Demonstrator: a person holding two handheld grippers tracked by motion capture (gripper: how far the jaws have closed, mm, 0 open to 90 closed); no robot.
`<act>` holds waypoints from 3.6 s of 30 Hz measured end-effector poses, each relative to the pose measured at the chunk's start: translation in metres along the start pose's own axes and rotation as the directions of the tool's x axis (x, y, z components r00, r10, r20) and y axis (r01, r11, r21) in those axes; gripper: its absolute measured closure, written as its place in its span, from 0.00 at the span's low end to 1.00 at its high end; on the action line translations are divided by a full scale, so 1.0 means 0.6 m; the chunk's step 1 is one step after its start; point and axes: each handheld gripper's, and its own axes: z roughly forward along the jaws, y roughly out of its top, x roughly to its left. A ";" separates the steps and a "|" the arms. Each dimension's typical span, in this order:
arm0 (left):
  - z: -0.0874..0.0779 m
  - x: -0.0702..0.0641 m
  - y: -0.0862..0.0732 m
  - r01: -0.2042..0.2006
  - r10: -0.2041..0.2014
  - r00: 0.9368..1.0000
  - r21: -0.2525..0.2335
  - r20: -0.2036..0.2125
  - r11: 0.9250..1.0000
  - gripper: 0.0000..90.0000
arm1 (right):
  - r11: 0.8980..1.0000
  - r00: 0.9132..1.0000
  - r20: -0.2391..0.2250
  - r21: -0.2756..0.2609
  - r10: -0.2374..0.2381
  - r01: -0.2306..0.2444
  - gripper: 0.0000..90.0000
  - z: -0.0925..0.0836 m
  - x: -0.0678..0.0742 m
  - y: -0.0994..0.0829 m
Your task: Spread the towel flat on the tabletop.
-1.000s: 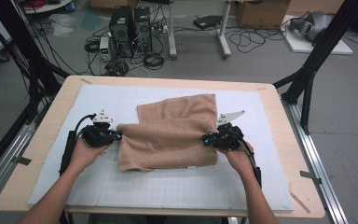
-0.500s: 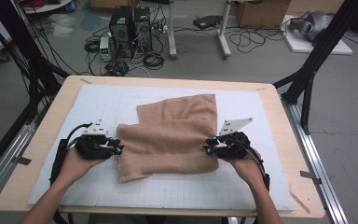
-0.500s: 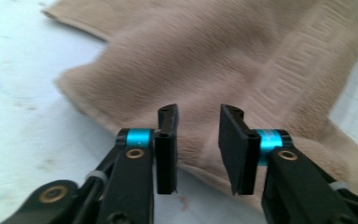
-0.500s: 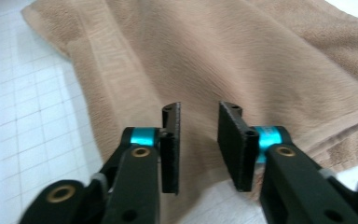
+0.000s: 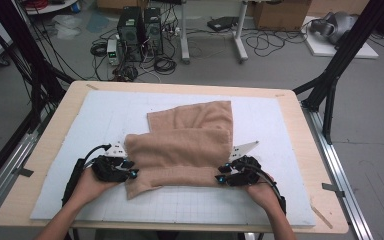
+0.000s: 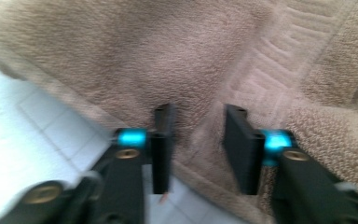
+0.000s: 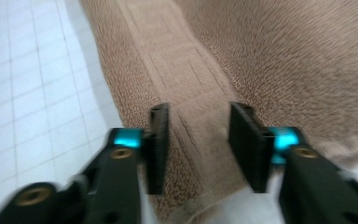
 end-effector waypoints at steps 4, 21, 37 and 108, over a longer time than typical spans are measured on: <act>0.000 -0.005 0.001 -0.022 0.022 1.000 0.000 0.007 1.000 0.93 | 1.000 0.999 -0.038 0.002 0.029 -0.029 0.94 0.004 0.000 0.004; -0.046 0.037 0.057 -0.008 -0.003 0.994 -0.098 -0.111 0.995 0.96 | 0.993 1.000 0.011 -0.116 -0.010 0.012 0.97 -0.051 0.002 0.070; -0.010 0.056 0.058 0.038 -0.042 0.995 -0.045 -0.091 0.998 0.86 | 0.995 0.996 0.059 -0.083 0.067 -0.062 0.91 -0.013 -0.052 0.067; -0.026 -0.023 -0.005 -0.005 0.005 1.000 -0.037 -0.004 0.999 0.94 | 0.997 1.000 0.018 -0.074 0.006 -0.005 0.98 -0.002 0.027 0.028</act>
